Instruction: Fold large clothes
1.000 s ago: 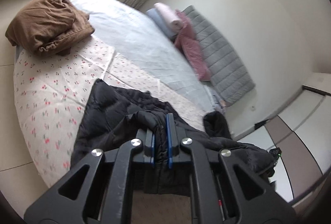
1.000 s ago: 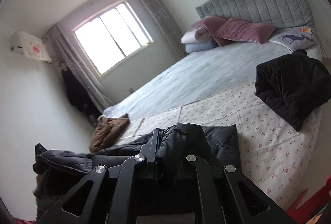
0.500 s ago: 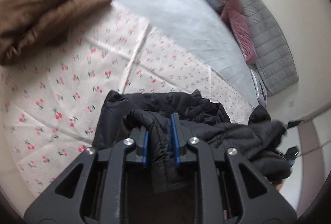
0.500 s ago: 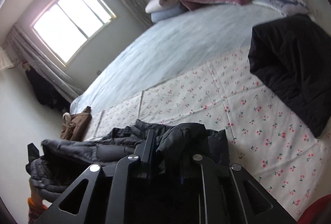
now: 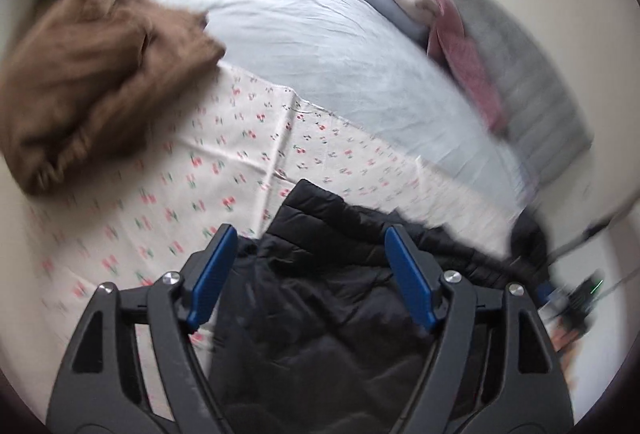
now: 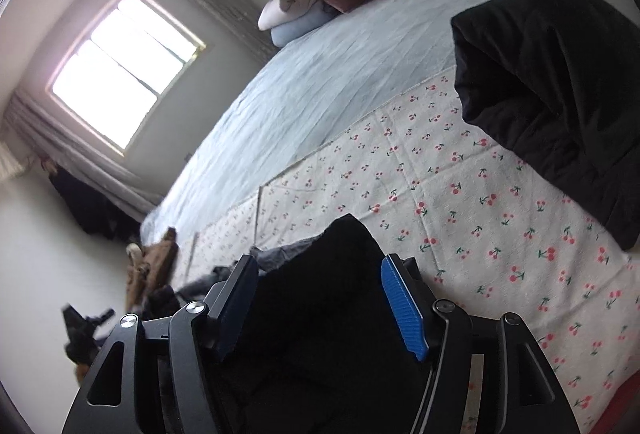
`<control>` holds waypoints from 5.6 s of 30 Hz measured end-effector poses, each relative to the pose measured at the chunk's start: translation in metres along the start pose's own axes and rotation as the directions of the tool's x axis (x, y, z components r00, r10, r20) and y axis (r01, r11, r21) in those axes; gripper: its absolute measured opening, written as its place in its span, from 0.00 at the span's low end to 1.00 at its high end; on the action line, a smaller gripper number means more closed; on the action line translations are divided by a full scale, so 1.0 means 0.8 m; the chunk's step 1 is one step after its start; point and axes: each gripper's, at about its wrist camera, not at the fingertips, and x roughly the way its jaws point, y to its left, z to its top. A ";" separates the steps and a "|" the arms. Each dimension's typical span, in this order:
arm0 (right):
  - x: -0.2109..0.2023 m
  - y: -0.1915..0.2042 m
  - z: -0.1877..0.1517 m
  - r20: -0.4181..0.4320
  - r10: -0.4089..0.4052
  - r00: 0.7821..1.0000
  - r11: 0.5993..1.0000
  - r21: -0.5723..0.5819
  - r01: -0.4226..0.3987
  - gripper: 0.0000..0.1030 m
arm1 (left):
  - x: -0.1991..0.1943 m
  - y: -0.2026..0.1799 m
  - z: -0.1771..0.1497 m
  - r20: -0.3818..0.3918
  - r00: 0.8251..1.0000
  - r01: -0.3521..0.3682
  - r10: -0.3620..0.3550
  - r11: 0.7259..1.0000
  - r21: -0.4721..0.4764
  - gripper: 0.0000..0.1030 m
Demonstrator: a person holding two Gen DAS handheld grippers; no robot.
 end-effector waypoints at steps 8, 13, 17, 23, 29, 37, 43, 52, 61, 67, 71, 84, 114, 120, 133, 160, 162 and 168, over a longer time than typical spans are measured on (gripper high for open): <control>0.079 0.039 -0.014 -0.119 -0.234 0.965 0.937 -0.293 0.191 0.66 | 0.065 -0.017 -0.004 -0.119 0.991 -0.043 0.059 0.990 0.137 0.74; 0.119 0.026 -0.008 -0.121 -0.243 0.962 0.944 -0.258 0.206 0.59 | 0.089 -0.022 -0.010 -0.128 0.992 0.007 0.008 0.993 0.115 0.38; 0.125 0.029 -0.010 -0.097 -0.226 0.969 0.949 -0.245 0.197 0.07 | 0.084 -0.025 -0.017 -0.084 0.996 0.046 -0.039 0.995 0.083 0.00; 0.096 0.016 0.006 0.059 -0.391 0.918 0.900 -0.183 0.395 0.04 | 0.035 -0.001 0.002 0.162 0.983 -0.083 0.087 0.996 -0.027 0.00; 0.102 -0.009 0.013 -0.011 -0.452 0.892 0.882 -0.158 0.445 0.13 | 0.066 0.004 -0.010 0.037 0.991 -0.128 0.125 0.988 0.081 0.08; 0.106 0.094 -0.006 -0.068 -0.221 0.973 0.941 -0.278 0.195 0.72 | 0.082 -0.027 -0.006 -0.005 0.998 -0.067 0.069 0.984 0.165 0.58; 0.180 0.177 -0.035 -0.250 -0.146 0.957 0.940 -0.337 0.055 0.74 | 0.103 -0.037 -0.009 -0.034 0.994 -0.093 0.102 0.974 0.208 0.58; 0.239 0.184 -0.085 -0.211 -0.184 0.960 0.928 -0.360 0.098 0.10 | 0.094 -0.031 -0.032 0.019 0.996 -0.085 0.083 0.975 0.205 0.03; 0.183 0.251 -0.066 0.127 -0.166 0.978 0.844 -0.495 0.208 0.07 | 0.037 -0.040 0.001 0.289 0.953 -0.132 0.087 0.981 0.141 0.02; 0.247 0.237 -0.044 0.070 -0.231 0.970 0.868 -0.436 0.238 0.07 | 0.062 -0.024 0.021 0.287 0.943 -0.206 0.168 0.972 0.109 0.03; 0.297 0.224 -0.047 -0.007 -0.292 0.956 0.865 -0.429 0.261 0.10 | 0.072 -0.026 0.023 0.272 0.934 -0.269 0.232 0.957 0.109 0.05; 0.276 0.252 -0.066 0.075 -0.377 0.923 0.761 -0.543 0.355 0.71 | 0.120 -0.132 -0.054 0.143 0.967 -0.256 0.213 0.845 0.470 0.54; 0.102 0.210 -0.143 0.018 -0.279 0.960 0.810 -0.532 0.245 0.80 | 0.021 -0.143 -0.138 0.121 0.991 -0.094 0.053 0.926 0.365 0.79; 0.127 0.229 -0.202 -0.026 -0.296 0.955 0.778 -0.587 0.225 0.80 | 0.056 -0.143 -0.194 0.082 0.988 -0.151 0.129 0.899 0.410 0.80; 0.077 0.157 -0.204 -0.022 -0.375 0.927 0.795 -0.522 0.309 0.83 | 0.005 -0.052 -0.208 0.080 0.965 -0.263 0.251 0.907 0.328 0.80; -0.071 0.099 -0.231 0.006 -0.440 0.898 0.829 -0.382 0.408 0.83 | -0.104 -0.089 -0.261 0.033 0.965 -0.260 0.261 0.922 0.286 0.81; -0.089 0.128 -0.242 0.034 -0.398 0.917 0.825 -0.423 0.374 0.83 | -0.112 -0.109 -0.272 0.037 0.967 -0.250 0.251 0.920 0.302 0.83; -0.142 0.199 -0.268 0.107 -0.281 0.954 0.825 -0.480 0.297 0.83 | -0.137 -0.160 -0.295 0.080 0.967 -0.253 0.240 0.921 0.297 0.98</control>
